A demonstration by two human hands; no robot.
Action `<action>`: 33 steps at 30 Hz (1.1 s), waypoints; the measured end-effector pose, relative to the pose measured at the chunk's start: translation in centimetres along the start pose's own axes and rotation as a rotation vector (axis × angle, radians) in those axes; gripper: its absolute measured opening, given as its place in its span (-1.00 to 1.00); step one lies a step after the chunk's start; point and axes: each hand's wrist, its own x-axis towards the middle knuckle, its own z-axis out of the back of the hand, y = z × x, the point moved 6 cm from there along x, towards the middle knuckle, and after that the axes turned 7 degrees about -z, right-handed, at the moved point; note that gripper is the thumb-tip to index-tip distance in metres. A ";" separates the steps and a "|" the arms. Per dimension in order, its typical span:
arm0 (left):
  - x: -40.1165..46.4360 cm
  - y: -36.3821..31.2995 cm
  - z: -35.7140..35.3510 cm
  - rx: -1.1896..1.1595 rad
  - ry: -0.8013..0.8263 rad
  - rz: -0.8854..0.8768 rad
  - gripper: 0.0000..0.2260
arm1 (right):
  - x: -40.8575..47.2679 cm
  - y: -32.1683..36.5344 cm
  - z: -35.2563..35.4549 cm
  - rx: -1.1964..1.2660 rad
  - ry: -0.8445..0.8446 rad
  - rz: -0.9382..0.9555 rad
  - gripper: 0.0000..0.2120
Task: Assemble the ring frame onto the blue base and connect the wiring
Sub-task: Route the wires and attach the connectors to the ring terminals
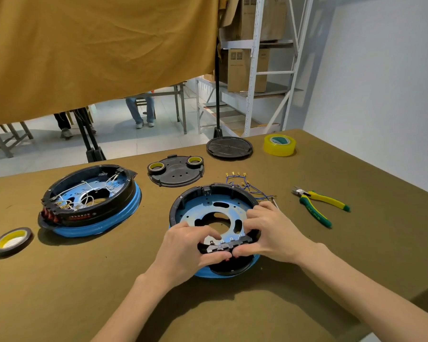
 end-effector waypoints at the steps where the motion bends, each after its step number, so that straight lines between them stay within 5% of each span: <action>1: -0.1 0.0 0.0 0.002 -0.003 -0.011 -0.51 | -0.1 0.1 0.0 -0.024 0.017 0.000 -0.45; 7: -1.0 1.1 0.2 -0.217 -0.137 0.104 -0.52 | 0.2 2.1 -0.5 -0.070 -0.015 0.007 -0.36; 15: 0.2 1.2 -0.3 -0.334 -0.044 0.204 -0.62 | 1.0 0.2 -0.3 0.283 0.198 -0.116 -0.42; 19: 1.3 4.9 0.9 -0.251 -0.175 0.442 -0.82 | 4.7 -1.3 1.9 0.464 -0.061 -0.230 -0.63; 22: 3.4 8.5 0.4 -0.038 0.023 0.557 -0.65 | 8.7 -1.9 0.2 0.218 0.062 -0.378 -0.61; 27: 5.9 10.1 -2.7 0.046 0.474 0.377 -0.46 | 11.2 -1.9 -4.0 0.045 0.264 -0.468 -0.61; 33: 5.0 10.0 -3.4 0.181 0.433 0.331 -0.47 | 10.3 -2.1 -5.1 -0.099 0.159 -0.353 -0.57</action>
